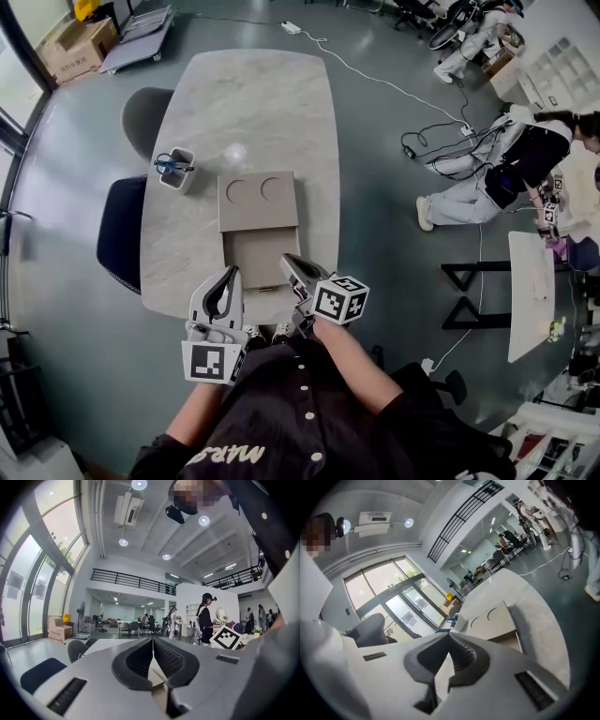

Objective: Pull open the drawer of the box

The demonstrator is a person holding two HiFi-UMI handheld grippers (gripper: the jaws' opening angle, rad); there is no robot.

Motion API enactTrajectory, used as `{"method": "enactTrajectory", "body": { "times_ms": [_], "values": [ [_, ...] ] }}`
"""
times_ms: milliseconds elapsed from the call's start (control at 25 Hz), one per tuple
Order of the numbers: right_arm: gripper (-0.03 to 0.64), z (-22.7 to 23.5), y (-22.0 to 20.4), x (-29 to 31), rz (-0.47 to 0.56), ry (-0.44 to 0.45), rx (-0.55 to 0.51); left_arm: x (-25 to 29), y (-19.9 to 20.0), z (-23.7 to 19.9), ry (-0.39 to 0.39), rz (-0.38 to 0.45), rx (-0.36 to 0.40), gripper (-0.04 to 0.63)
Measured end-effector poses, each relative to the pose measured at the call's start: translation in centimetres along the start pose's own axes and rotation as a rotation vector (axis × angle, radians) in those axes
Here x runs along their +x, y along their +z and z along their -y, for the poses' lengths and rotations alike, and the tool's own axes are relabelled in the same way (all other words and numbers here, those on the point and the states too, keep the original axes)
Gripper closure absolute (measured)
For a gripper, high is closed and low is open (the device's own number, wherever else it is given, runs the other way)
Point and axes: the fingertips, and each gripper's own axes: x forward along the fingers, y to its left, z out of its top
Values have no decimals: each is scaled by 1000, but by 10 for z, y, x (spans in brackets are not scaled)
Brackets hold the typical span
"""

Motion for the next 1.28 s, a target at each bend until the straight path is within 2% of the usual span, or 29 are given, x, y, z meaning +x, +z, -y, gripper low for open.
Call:
{"method": "enactTrajectory", "body": {
  "times_ms": [160, 320, 760, 1080, 1280],
  "values": [
    [620, -21, 25, -6, 45, 21, -121, 8, 8, 0, -4, 30, -1, 578],
    [620, -28, 42, -12, 72, 2, -253, 14, 15, -1, -5, 54, 14, 578],
    [618, -54, 80, -27, 195, -20, -526, 18, 26, -10, 25, 91, 43, 578],
    [620, -60, 97, -43, 298, -72, -633, 12, 31, -18, 56, 100, 43, 578],
    [618, -58, 104, -54, 340, -109, -655, 8, 29, -15, 50, 96, 44, 578]
  ]
}}
